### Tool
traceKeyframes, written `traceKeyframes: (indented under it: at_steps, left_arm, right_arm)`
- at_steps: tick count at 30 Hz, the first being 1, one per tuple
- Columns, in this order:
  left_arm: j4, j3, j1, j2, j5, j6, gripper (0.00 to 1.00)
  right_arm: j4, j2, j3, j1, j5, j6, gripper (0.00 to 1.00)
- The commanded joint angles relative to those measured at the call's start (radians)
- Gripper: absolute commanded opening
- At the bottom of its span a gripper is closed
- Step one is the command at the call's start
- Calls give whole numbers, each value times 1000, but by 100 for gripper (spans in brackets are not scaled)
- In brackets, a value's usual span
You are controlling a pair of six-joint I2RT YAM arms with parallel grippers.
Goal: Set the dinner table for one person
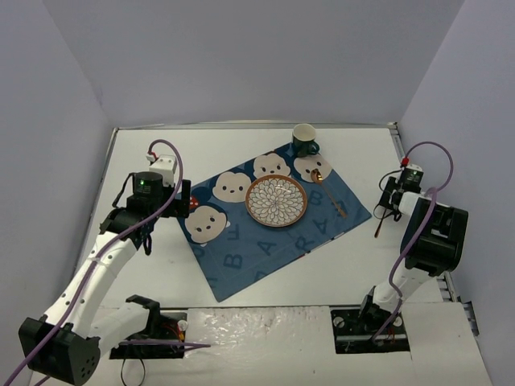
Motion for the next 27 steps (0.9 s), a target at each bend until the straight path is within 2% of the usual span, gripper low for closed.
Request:
traceKeyframes:
  at_steps: [1,4,6,8,15,20,27]
  left_arm:
    - [27,68,-5,-19,-27,18,97]
    - [26,68,-5,-14,-28,19,97]
    - [28,68,-5,-11,-26,17,97]
    - [28,69,-4,-8,-26,18,97]
    - [29,72,3,10,-22,17,97]
    - [26,77,18,20,-20,10,97]
    - [17,80,73,10,-47,-20,97]
  right_arm:
    - [-17,43,19,-11,-14,-6,32]
    - [-28,42,15,-11,4,-7,17]
    - [-36,36,15,-12,3,-2,3]
    - [-41,21,17,-12,-6,10,0]
    - [-64,-148,56,46,23,39,0]
    - [-110,-251,155,243,45,42,0]
    - [-137,-231,279,631,33,109,0]
